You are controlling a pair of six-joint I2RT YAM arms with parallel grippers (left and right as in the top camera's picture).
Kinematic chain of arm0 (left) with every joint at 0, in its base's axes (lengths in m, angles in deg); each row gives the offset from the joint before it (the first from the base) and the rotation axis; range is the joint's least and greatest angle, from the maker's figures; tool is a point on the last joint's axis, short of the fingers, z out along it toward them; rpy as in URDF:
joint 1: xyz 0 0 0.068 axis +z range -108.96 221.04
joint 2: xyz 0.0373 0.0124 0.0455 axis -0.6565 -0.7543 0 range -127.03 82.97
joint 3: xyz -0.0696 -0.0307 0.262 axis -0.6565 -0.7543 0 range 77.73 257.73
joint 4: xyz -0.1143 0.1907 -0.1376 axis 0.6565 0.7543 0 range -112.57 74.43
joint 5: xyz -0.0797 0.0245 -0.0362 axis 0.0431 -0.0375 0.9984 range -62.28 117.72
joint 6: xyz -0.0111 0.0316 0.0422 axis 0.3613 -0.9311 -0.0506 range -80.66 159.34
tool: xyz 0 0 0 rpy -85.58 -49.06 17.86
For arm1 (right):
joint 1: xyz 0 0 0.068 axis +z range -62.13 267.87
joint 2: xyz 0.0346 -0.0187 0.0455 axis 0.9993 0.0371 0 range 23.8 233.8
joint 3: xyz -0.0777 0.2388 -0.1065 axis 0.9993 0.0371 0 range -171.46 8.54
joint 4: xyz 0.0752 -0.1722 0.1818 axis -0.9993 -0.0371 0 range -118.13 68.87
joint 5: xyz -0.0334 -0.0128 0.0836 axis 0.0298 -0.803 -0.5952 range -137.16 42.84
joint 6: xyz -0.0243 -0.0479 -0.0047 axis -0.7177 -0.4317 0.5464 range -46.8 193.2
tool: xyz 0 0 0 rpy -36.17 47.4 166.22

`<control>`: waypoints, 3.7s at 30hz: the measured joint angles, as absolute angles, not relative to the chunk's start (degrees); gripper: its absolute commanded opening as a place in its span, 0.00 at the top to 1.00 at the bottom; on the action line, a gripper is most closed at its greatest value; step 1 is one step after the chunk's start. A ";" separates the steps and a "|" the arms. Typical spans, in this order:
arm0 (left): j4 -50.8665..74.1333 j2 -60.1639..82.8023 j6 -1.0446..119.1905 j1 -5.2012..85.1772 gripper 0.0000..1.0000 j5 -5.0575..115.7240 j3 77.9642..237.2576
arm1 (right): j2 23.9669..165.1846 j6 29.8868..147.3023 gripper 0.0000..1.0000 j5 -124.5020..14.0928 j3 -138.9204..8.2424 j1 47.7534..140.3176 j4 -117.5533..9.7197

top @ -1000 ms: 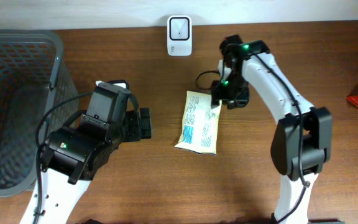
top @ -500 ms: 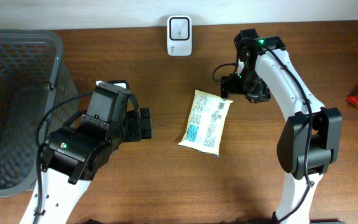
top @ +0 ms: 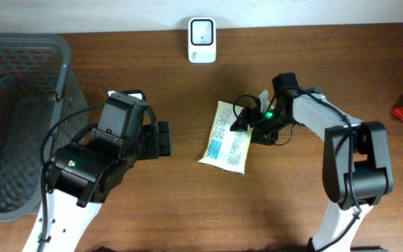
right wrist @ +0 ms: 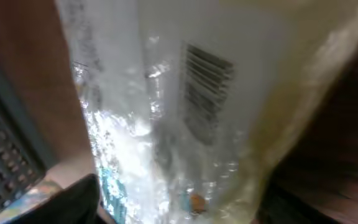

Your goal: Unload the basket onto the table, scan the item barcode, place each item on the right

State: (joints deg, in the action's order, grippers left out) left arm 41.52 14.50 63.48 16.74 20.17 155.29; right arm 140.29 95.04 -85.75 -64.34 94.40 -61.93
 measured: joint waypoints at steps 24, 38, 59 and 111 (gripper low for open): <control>41.54 14.50 63.46 16.74 0.01 20.17 155.29 | 139.52 123.11 0.96 20.58 -84.54 110.37 -99.96; 41.52 14.50 63.46 16.74 0.01 20.19 155.29 | 141.21 122.10 0.18 -10.37 -76.98 124.32 -82.10; 41.52 14.50 63.48 16.74 0.01 20.19 155.29 | 140.29 66.80 0.67 -80.70 -66.22 88.67 -65.62; 41.57 14.48 63.46 16.74 0.01 20.17 155.29 | 156.94 150.80 0.96 -52.68 -90.35 108.63 -2.35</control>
State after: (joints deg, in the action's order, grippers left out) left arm 41.57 14.48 63.46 16.74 20.17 155.29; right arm 156.94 150.80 -52.68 -90.35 108.62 -2.35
